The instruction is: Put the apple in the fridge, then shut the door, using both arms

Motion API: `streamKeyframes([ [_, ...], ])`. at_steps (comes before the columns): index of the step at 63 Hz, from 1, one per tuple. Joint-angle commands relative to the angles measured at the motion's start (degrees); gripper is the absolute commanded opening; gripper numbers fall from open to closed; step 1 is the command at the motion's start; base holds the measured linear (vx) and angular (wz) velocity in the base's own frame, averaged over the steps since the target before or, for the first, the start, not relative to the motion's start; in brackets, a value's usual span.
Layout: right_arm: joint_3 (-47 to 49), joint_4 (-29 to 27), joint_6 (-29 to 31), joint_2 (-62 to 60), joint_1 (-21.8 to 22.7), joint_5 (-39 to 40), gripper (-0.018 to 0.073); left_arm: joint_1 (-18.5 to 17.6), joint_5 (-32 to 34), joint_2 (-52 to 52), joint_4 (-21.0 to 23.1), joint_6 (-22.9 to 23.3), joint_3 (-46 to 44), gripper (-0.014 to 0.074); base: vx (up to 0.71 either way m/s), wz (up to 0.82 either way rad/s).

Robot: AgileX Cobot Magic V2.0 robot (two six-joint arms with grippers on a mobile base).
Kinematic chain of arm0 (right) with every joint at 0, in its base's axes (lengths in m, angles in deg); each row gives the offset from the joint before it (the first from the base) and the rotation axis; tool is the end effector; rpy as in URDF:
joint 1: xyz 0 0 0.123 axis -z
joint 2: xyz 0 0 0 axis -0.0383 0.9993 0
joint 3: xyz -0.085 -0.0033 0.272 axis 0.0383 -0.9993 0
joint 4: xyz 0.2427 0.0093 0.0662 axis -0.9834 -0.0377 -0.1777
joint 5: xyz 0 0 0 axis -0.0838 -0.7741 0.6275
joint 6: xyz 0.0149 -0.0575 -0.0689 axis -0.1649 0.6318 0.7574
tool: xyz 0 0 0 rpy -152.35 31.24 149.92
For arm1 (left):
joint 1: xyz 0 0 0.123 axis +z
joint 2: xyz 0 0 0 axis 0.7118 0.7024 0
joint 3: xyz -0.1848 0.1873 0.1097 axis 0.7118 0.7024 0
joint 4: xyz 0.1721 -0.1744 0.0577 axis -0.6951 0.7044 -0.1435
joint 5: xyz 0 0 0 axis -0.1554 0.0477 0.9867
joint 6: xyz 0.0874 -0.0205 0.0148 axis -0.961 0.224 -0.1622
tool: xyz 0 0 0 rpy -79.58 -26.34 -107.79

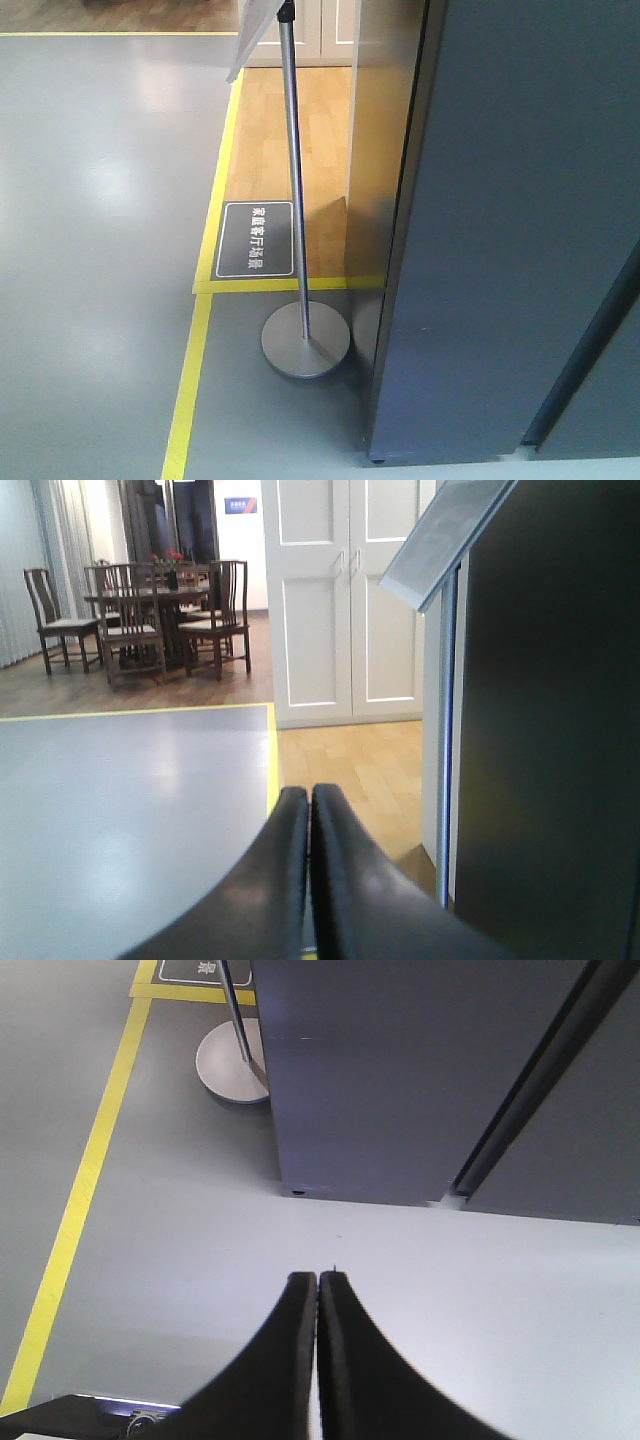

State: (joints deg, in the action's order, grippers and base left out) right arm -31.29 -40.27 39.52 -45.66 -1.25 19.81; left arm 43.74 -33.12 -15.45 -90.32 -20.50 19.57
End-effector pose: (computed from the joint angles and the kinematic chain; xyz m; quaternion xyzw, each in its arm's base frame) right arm 0.0286 0.0026 0.3119 -0.0522 0.9236 0.0072 0.3797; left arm 0.0565 -0.0015 0.2031 0.0041 0.6890 -0.0150 0.7246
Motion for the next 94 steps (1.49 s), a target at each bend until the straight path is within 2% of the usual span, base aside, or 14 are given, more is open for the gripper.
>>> streamKeyframes([
  [1,1.3,0.1,-0.1,0.7,-0.1,2.9,-0.0004,-0.1,5.8,-0.9,0.5,-0.2,1.6,-0.0006,0.00,0.00],
  [61,1.3,0.1,-0.1,0.7,-0.1,2.2,-0.0004,-0.1,5.6,-0.9,0.4,-0.2,1.6,-0.0006,0.00,0.00],
  [70,1.3,2.1,0.8,-0.6,-0.1,2.8,-0.0004,-0.1,5.6,-0.9,0.4,-0.2,1.6,-0.0006,0.00,0.00],
  [73,1.0,2.1,0.8,-1.6,-0.1,5.9,-0.0004,-0.1,5.6,-0.9,0.4,-0.2,1.6,-0.0006,0.00,0.00],
  [81,-4.5,1.3,2.1,-5.7,-0.1,21.3,-0.0004,-0.1,5.6,-0.9,0.4,-0.2,1.6,-0.0006,0.00,0.00],
  [94,-20.9,-2.1,2.1,-12.5,-0.1,45.5,-0.0004,-0.1,5.6,-0.9,0.4,-0.2,1.6,-0.0006,0.00,0.00],
])
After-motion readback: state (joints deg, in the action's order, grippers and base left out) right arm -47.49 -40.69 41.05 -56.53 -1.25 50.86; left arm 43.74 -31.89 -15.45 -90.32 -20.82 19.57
